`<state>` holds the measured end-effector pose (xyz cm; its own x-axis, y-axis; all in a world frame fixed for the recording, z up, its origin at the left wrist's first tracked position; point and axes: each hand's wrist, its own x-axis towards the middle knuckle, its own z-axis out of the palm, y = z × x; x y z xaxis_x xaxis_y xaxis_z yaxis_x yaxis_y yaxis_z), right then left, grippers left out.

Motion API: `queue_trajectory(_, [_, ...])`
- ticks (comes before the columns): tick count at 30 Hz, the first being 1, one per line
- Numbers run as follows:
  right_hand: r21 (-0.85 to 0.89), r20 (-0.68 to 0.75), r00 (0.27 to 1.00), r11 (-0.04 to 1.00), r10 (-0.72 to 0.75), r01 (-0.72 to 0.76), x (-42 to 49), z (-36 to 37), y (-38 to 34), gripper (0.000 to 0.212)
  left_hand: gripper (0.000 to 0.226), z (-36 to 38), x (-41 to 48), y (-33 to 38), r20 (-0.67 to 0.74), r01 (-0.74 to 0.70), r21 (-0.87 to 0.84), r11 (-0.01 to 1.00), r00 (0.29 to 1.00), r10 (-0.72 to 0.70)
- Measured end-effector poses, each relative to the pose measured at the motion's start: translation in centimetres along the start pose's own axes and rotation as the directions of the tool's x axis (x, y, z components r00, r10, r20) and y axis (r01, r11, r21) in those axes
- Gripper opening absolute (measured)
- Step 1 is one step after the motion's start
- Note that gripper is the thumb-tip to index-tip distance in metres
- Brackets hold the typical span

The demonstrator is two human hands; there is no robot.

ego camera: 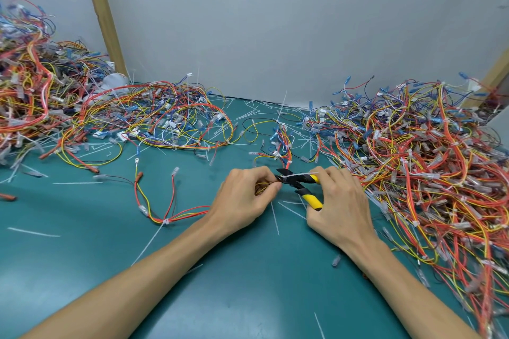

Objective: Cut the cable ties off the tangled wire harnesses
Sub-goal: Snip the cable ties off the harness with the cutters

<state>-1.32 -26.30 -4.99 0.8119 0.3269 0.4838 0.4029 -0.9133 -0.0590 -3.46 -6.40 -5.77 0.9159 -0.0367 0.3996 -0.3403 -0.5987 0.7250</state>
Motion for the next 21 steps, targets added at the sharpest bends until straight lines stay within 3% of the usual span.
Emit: queue_trajectory(21, [-0.012, -0.053, 0.999, 1.000, -0.001, 0.000, 0.08, 0.12, -0.07, 0.041, 0.015, 0.03, 0.03, -0.15, -0.003, -0.005, -0.005, 1.000, 1.000, 0.005])
